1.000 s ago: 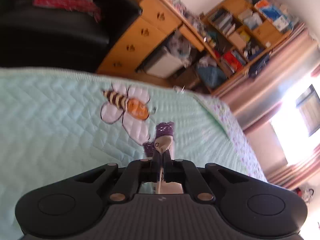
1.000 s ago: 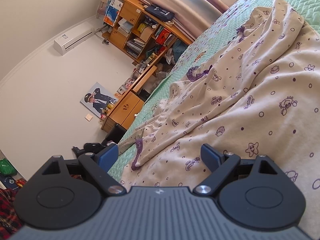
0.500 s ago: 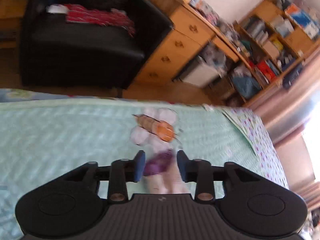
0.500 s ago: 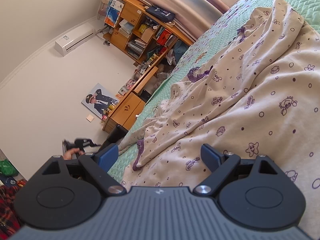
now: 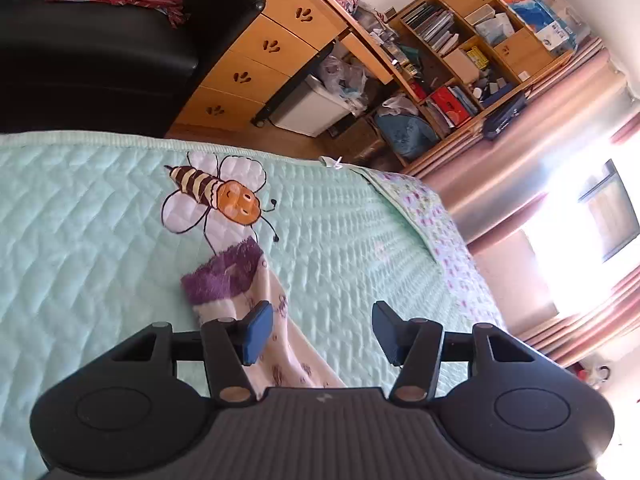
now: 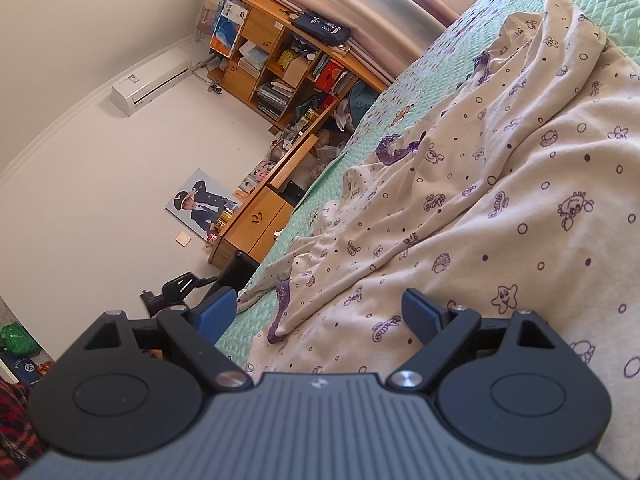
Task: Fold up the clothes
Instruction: 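Lift the held sleeve with the left gripper and carry it across the bed, then lower the purple-cuffed sleeve onto the bedspread and open the left gripper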
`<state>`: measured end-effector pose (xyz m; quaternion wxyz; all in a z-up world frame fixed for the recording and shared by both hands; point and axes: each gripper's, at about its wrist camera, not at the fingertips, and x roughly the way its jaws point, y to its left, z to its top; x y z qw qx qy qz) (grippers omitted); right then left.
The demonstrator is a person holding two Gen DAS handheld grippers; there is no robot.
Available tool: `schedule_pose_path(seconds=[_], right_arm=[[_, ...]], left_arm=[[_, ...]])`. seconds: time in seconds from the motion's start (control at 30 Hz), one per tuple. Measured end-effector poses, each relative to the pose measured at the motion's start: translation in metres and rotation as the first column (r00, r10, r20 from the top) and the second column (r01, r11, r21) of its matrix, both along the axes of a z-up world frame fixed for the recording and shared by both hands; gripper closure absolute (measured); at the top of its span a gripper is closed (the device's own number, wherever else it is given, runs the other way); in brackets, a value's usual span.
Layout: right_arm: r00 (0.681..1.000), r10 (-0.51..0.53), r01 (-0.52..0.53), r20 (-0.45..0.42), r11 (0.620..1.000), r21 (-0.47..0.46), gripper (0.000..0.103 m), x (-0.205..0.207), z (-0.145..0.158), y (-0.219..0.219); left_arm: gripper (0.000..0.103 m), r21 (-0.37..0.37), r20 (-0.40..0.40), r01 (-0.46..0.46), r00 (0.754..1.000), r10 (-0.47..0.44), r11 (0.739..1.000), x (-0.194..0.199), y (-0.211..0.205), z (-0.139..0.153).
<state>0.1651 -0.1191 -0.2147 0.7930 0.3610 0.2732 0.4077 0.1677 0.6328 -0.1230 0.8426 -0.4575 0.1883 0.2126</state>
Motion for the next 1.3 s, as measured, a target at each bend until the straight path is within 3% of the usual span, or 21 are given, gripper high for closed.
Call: schedule_pose_path(seconds=[0.17, 0.23, 0.37, 0.43, 0.5, 0.6, 0.63, 0.7, 0.8, 0.83, 0.9, 1.0, 1.17, 1.3], right_arm=[[1.000, 0.002, -0.002, -0.001, 1.000, 0.006, 0.013, 0.001, -0.001, 0.000], [1.000, 0.002, -0.002, -0.002, 1.000, 0.011, 0.013, 0.001, -0.002, -0.001], [1.000, 0.005, -0.005, -0.003, 1.000, 0.018, 0.013, 0.001, -0.002, -0.001], [1.000, 0.006, -0.006, -0.004, 1.000, 0.021, 0.013, 0.002, -0.002, -0.001], [1.000, 0.007, -0.007, -0.004, 1.000, 0.024, 0.013, 0.002, -0.002, -0.002], [1.000, 0.008, -0.008, -0.004, 1.000, 0.021, 0.013, 0.002, -0.002, -0.002], [1.000, 0.008, -0.008, -0.004, 1.000, 0.019, 0.013, 0.002, -0.002, -0.002], [1.000, 0.008, -0.008, -0.004, 1.000, 0.015, 0.013, 0.001, -0.001, -0.002], [1.000, 0.009, -0.009, -0.004, 1.000, 0.010, 0.013, 0.001, -0.001, -0.001], [1.000, 0.009, -0.009, -0.004, 1.000, 0.010, 0.013, 0.001, -0.001, -0.001], [1.000, 0.009, -0.009, -0.004, 1.000, 0.010, 0.013, 0.001, -0.001, 0.000], [1.000, 0.009, -0.009, -0.004, 1.000, 0.009, 0.013, 0.001, 0.000, 0.000], [1.000, 0.008, -0.008, -0.005, 1.000, 0.009, 0.013, 0.000, 0.000, 0.001], [1.000, 0.009, -0.009, -0.004, 1.000, 0.008, 0.013, 0.001, -0.001, 0.000]], left_arm=[[0.046, 0.000, -0.053, -0.029, 0.998, 0.029, 1.000, 0.019, -0.003, -0.010], [0.047, 0.041, -0.054, -0.064, 0.996, 0.066, 0.997, 0.020, -0.005, -0.009], [0.047, 0.277, -0.114, -0.043, 0.991, 0.077, 0.960, 0.016, -0.008, 0.009], [0.048, 0.377, -0.210, 0.056, 0.977, 0.027, 0.924, 0.018, -0.008, 0.013], [0.049, 0.439, -0.318, 0.185, 0.947, -0.040, 0.879, 0.023, -0.005, 0.011], [0.051, 0.540, -0.365, 0.272, 0.929, -0.070, 0.797, 0.022, -0.014, 0.007], [0.051, 0.574, -0.362, 0.296, 0.928, -0.087, 0.763, 0.021, -0.019, 0.006], [0.052, 0.648, -0.394, 0.361, 0.913, -0.111, 0.671, 0.023, -0.028, 0.005], [0.050, 0.677, -0.511, 0.504, 0.846, -0.149, 0.536, 0.033, -0.040, -0.002], [0.051, 0.678, -0.541, 0.532, 0.828, -0.147, 0.508, 0.035, -0.042, -0.005], [0.051, 0.674, -0.567, 0.555, 0.812, -0.140, 0.486, 0.038, -0.040, -0.010], [0.051, 0.658, -0.559, 0.555, 0.813, -0.164, 0.509, 0.035, -0.032, -0.010], [0.051, 0.643, -0.617, 0.630, 0.763, -0.192, 0.437, 0.044, -0.036, -0.014], [0.050, 0.666, -0.636, 0.646, 0.753, -0.170, 0.373, 0.053, -0.045, -0.016]])
